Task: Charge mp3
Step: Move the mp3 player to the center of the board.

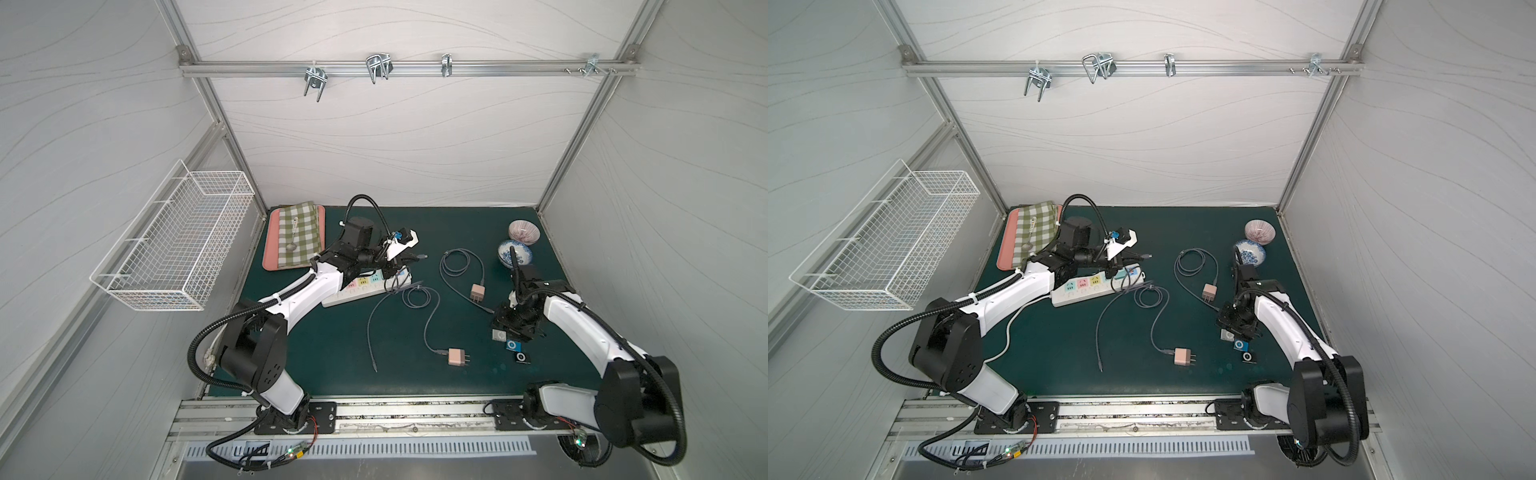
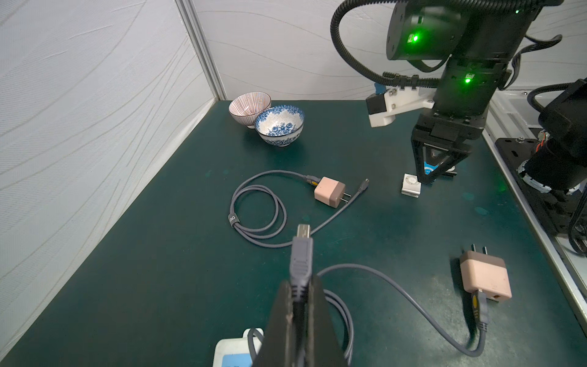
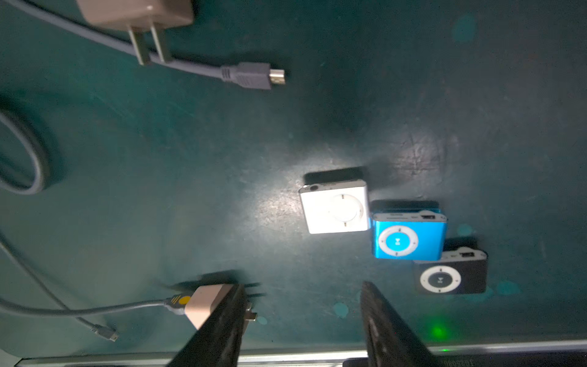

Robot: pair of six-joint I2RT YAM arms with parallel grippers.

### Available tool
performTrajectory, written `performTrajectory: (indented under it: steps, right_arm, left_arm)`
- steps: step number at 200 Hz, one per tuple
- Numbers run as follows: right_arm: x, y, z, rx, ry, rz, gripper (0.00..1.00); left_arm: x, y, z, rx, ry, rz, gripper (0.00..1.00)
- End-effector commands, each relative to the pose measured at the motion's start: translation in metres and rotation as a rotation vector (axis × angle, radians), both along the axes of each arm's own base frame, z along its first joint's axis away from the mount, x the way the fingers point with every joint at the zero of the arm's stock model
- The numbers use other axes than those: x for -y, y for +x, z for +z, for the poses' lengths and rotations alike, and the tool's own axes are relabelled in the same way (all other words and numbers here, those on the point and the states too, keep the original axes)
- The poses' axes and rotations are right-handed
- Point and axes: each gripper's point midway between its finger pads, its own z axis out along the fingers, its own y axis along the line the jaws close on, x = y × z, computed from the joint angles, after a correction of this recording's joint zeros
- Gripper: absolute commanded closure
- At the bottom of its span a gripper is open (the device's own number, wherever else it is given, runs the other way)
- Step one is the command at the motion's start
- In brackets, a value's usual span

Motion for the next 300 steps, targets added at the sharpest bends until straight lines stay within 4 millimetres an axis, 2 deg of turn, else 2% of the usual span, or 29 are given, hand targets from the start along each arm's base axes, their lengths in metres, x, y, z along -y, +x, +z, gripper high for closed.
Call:
performTrajectory:
  steps: [1,37,87,121,156,207,219,242,272,300]
  right_arm:
    - [0.012,0.01,-0.004,0.017,-0.059,-0.035,0.4]
    - [0.015,0.026,-0.015,0.025,-0.094,0.002,0.38]
    - [0.016,0.035,-0.032,0.016,-0.117,0.033,0.35]
    - [0.007,0.04,-0.041,0.003,-0.075,0.051,0.31]
    - [-0.011,0.03,-0.048,-0.032,-0.052,0.07,0.31]
    - [-0.05,0.026,-0.034,0.003,0.002,0.061,0.3]
    - [-0.051,0.027,-0.031,0.018,-0.016,0.073,0.3]
    - [-0.036,0.025,-0.019,0.042,-0.087,0.088,0.3]
    - [-0.019,0.0,-0.01,0.021,-0.143,0.118,0.3]
    - [-0.022,-0.023,-0.014,-0.014,-0.1,0.119,0.3]
  left_arm:
    - [0.0,-0.001,0.021,0.072,-0.034,-0.008,1.0]
    - [-0.001,-0.002,0.019,0.069,-0.027,-0.006,1.0]
    - [-0.001,-0.001,0.019,0.069,-0.027,-0.005,1.0]
    - [0.0,0.0,0.019,0.066,-0.031,-0.006,1.0]
    - [0.0,-0.001,0.018,0.057,-0.033,-0.007,1.0]
    - [0.0,-0.003,0.017,0.054,-0.036,-0.01,1.0]
    - [-0.001,-0.005,0.017,0.053,-0.036,-0.011,1.0]
    - [-0.002,-0.006,0.017,0.058,-0.036,-0.01,1.0]
    - [-0.004,-0.009,0.018,0.065,-0.03,-0.008,1.0]
    - [-0.004,-0.01,0.021,0.073,-0.033,-0.01,1.0]
